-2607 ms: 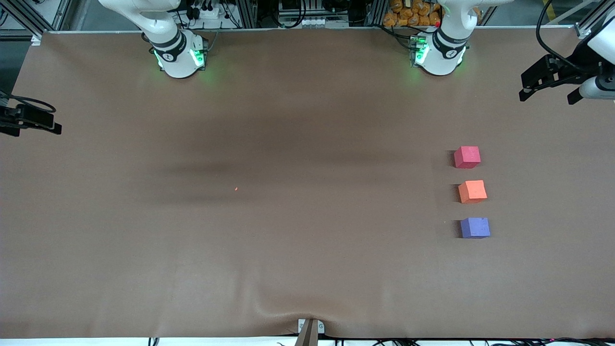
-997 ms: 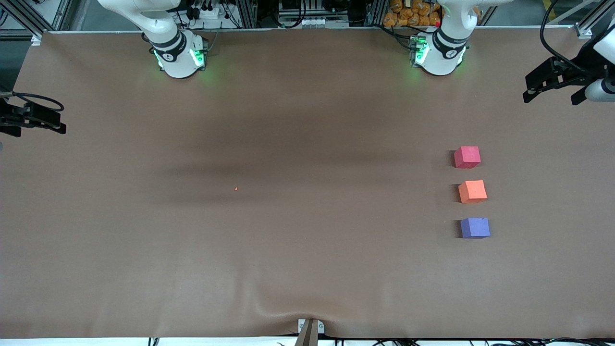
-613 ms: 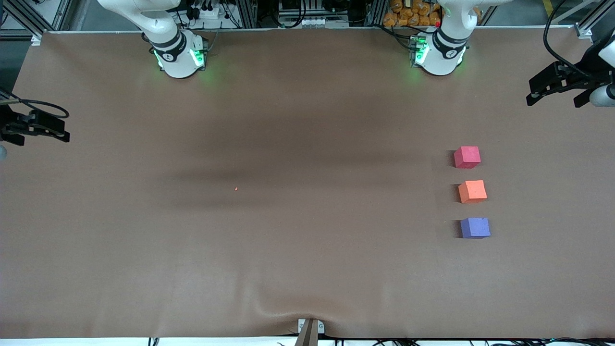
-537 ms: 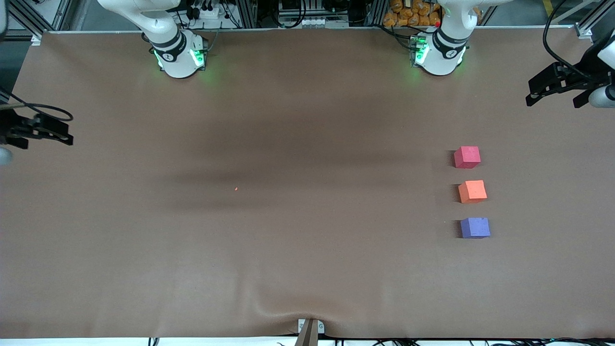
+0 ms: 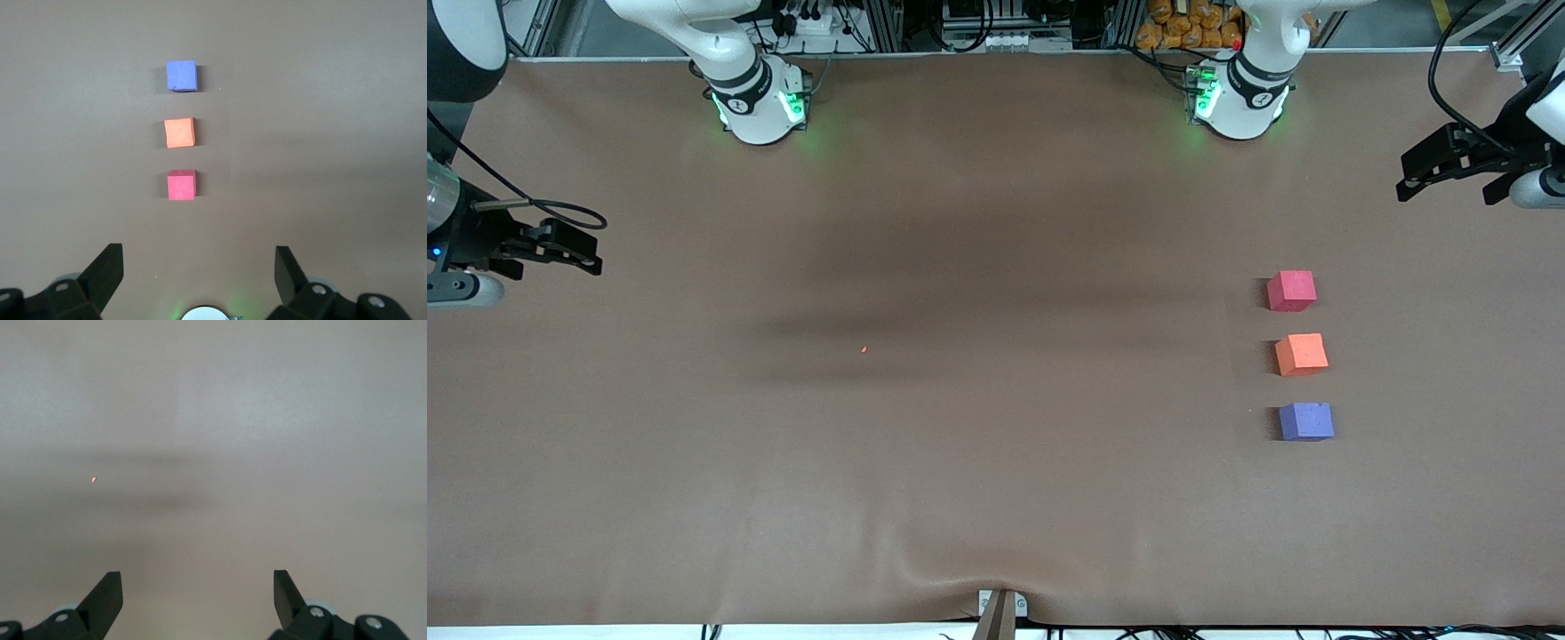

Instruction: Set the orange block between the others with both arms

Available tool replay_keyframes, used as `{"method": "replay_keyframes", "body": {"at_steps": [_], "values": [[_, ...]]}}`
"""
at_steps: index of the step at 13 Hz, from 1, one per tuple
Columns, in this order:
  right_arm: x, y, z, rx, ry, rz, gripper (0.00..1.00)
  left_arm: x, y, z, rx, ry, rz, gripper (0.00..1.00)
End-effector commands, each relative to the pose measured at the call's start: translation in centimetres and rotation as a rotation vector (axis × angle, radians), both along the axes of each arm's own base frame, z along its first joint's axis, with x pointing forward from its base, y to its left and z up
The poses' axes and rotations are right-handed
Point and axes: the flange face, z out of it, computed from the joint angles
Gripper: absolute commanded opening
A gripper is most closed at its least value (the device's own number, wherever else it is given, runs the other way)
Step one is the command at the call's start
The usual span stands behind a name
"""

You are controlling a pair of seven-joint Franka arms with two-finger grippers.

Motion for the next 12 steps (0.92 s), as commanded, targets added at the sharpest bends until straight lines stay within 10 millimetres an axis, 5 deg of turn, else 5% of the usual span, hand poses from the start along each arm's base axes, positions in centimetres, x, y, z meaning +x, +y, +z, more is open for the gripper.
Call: {"method": "replay_keyframes", "body": {"at_steps": [1,12], "values": [[-1.0,-0.2,-0.4,-0.018,0.013,-0.014,1.0,-0.1,0.1,0.4,-0.012,-0.006,-0.016,1.0],[-0.7,-1.9,0.1,0.028,0.018,-0.053,1.0,-0.1,0.2,0.3,-0.012,-0.004,-0.016,1.0]]}}
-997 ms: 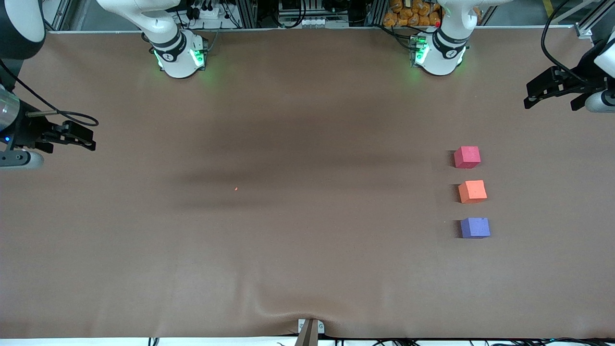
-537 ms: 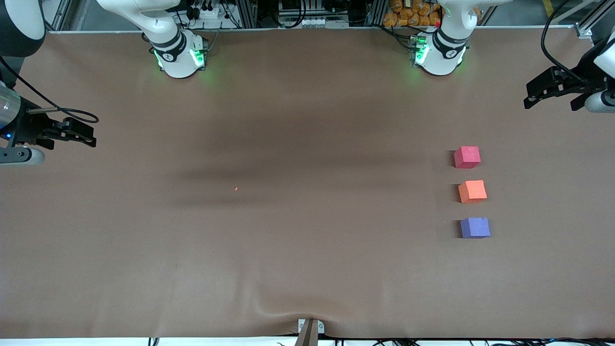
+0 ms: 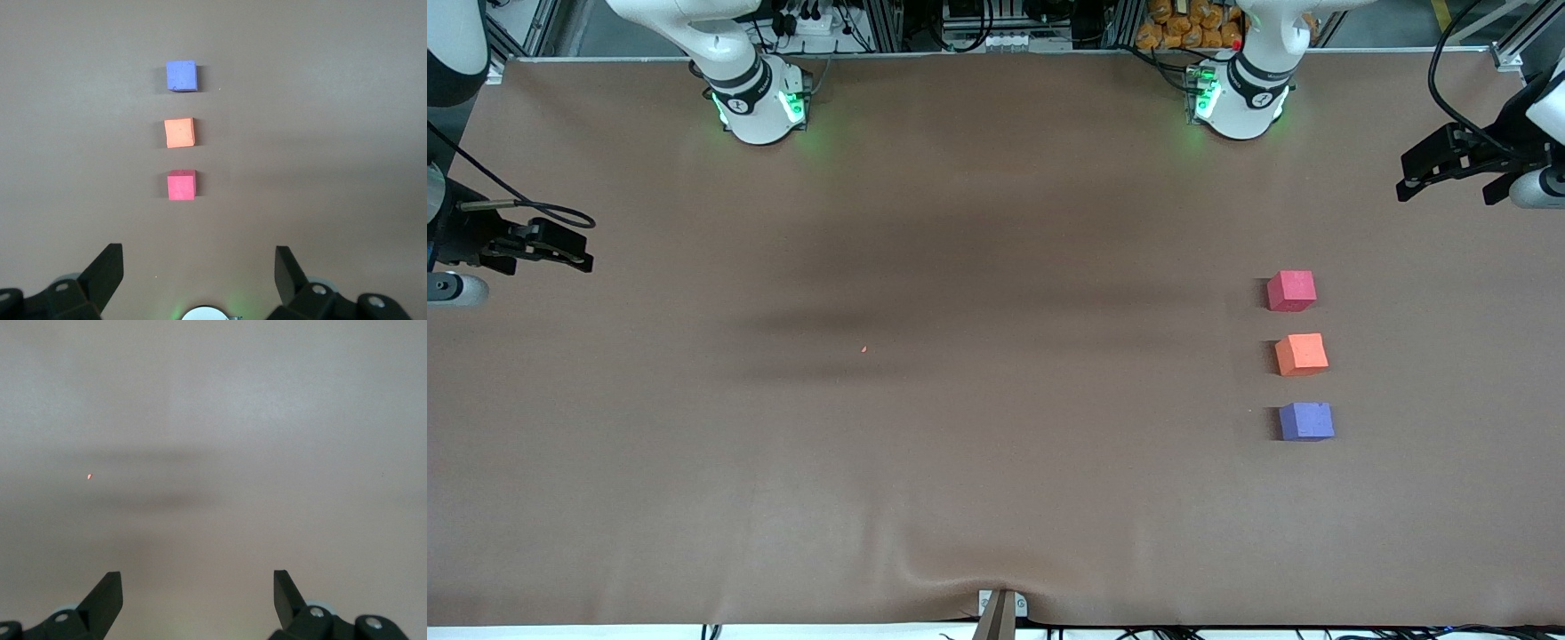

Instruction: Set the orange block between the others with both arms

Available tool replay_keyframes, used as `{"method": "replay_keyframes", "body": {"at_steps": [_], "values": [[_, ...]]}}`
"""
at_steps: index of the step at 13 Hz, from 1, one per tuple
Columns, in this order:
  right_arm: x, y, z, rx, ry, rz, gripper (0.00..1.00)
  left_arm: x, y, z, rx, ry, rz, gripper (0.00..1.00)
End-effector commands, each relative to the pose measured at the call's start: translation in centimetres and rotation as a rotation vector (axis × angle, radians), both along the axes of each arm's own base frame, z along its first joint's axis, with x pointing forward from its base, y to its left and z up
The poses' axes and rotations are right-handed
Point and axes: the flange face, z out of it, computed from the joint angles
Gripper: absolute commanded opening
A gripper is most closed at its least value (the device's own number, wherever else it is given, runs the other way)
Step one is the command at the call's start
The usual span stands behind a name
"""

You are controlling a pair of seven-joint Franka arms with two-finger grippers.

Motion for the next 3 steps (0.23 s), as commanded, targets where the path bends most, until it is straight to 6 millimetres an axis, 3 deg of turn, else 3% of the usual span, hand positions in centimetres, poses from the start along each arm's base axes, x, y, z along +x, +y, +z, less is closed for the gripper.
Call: {"method": "replay_keyframes", "body": {"at_steps": [1,3], "values": [[-0.43,-0.14,0.59,0.015,-0.001,-0.017,1.0,-0.07,0.1,0.34,-0.011,-0.006,-0.017,1.0],[-0.43,-0.14,0.59,0.015,-0.001,-0.017,1.0,-0.07,0.13,0.34,-0.016,-0.006,-0.016,1.0]]}}
